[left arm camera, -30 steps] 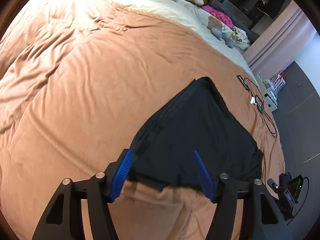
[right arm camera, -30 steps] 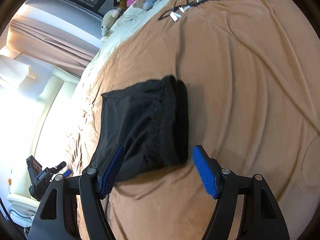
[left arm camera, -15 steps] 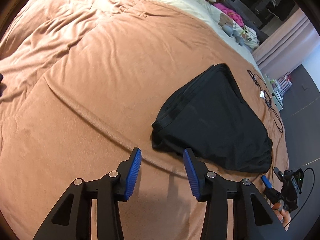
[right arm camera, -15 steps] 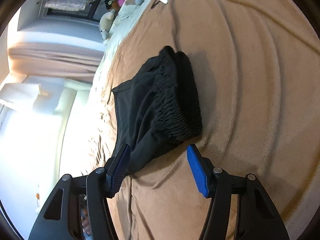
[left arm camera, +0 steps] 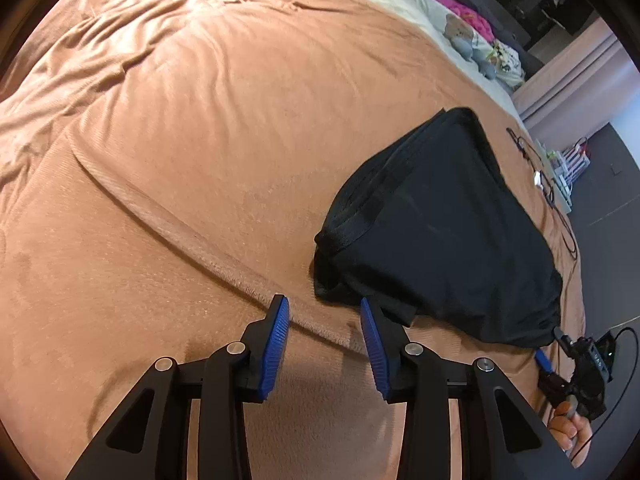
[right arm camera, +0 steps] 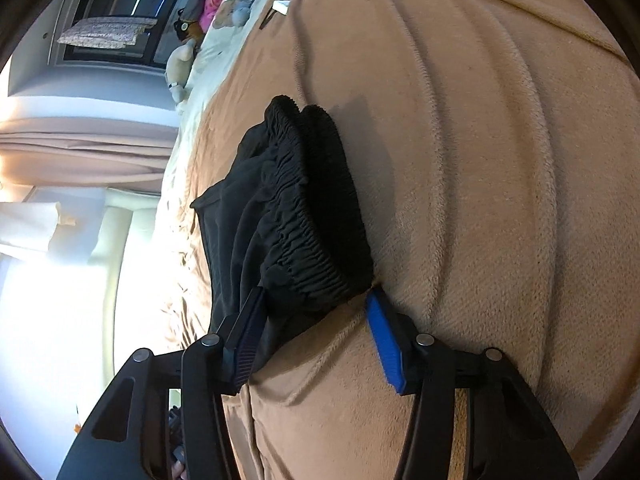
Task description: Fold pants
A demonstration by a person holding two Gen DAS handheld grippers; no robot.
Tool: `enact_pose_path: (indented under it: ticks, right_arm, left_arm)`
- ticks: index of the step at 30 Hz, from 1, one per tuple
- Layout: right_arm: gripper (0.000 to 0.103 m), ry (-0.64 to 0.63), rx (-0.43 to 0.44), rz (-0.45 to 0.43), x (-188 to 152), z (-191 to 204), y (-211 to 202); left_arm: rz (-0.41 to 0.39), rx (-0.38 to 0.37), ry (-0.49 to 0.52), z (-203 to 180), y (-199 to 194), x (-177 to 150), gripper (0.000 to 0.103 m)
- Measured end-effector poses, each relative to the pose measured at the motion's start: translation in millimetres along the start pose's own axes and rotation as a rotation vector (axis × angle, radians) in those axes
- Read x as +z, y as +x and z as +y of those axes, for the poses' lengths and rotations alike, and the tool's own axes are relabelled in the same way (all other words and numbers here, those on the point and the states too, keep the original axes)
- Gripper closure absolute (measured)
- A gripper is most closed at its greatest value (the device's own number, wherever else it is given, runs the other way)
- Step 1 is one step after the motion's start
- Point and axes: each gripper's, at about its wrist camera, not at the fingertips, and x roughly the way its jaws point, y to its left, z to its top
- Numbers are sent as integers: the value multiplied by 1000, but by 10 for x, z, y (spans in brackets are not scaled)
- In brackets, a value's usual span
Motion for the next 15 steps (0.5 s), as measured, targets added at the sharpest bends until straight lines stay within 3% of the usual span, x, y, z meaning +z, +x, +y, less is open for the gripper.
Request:
enact_pose_path:
  ticks: [7, 12, 15]
  right_arm:
    - [54, -19, -17, 1, -109, 61, -90]
    - [54, -9, -17, 3, -98, 60, -95]
    - [54, -7, -21, 4, -103, 65, -89]
  left_arm:
    - [8, -7, 10, -8, 148, 72, 63]
    - [-43, 12, 64, -89, 6, 147, 63]
    - [-7, 24, 101, -104, 48, 160, 63]
